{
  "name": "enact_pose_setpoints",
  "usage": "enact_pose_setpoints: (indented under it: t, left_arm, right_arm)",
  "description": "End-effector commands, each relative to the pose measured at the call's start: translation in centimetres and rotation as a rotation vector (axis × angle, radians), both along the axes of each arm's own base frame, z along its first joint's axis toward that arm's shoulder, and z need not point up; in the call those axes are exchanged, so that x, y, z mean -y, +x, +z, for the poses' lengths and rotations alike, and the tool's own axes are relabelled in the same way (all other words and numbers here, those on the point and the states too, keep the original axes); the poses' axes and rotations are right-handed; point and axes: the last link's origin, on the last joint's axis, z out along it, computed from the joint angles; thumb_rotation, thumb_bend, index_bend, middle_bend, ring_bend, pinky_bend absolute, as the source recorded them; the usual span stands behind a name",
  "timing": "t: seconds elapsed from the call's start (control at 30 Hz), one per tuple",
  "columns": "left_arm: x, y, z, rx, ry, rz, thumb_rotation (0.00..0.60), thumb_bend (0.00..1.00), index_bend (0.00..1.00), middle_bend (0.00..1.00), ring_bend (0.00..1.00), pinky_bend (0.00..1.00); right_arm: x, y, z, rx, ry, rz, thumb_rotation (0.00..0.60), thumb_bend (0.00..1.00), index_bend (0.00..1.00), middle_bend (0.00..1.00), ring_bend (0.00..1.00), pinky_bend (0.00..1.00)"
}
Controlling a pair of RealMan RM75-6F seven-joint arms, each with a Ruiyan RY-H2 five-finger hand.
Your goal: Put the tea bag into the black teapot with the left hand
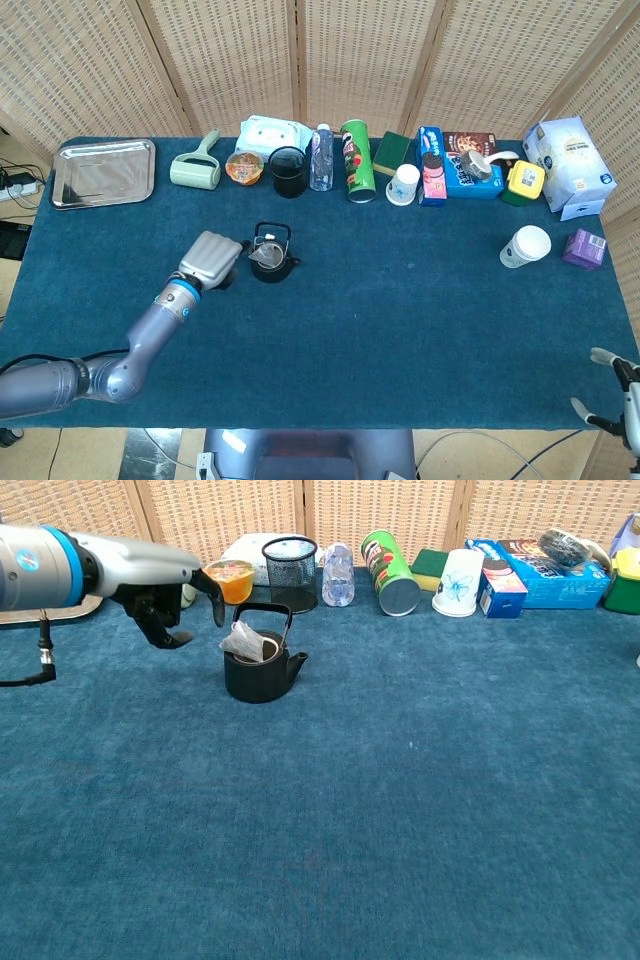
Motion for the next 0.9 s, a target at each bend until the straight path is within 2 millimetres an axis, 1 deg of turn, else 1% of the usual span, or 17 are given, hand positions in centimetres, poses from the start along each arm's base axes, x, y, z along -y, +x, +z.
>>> enact_pose_setpoints:
  t: [0.03,0.27,0.73,0.83,0.9]
  left_arm:
    - [-0.1,0.0,-0.8,-0.01,-0.015,0.008,0.6,0.53,0.27,0.98,0.92,0.91]
    - [-0.4,0.2,-2.2,-0.019,-0.031,0.019,0.6,0.53,0.27,0.98,0.92,0.91]
    - [-1.2,0.9,-4.1,-0.018,-0.039,0.027,0.6,0.53,0.27,0.98,0.92,0.91]
    - [-1.2,1.3,-4.4,0.0,-0.043,0.028,0.6,0.53,0.27,0.98,0.92,0.91]
    - [-1.2,1.6,-4.2,0.023,-0.034,0.023,0.6,0.53,0.27,0.98,0.92,0.91]
  right_arm:
    - [0.0,-0.1,0.0,0.0,0.0,-0.003,0.6,0.24,0.24,0.31,0.25,0.23]
    - [-0.2,-0.2,0.1,-0.002,-0.006,-0.012,0.6,0.24,0.24,0.31,0.25,0.23]
    - [-0.5,-0.5,0.3,-0.001,-0.013,-0.027,0.6,0.24,0.24,0.31,0.25,0.23]
    - [-0.6,-0.6,0.3,-0.001,-0.015,-0.031,0.6,0.24,0.24,0.31,0.25,0.23]
    - [-0.6,-0.6,0.3,-0.001,-0.015,-0.03,0.6,0.24,0.24,0.31,0.25,0.23]
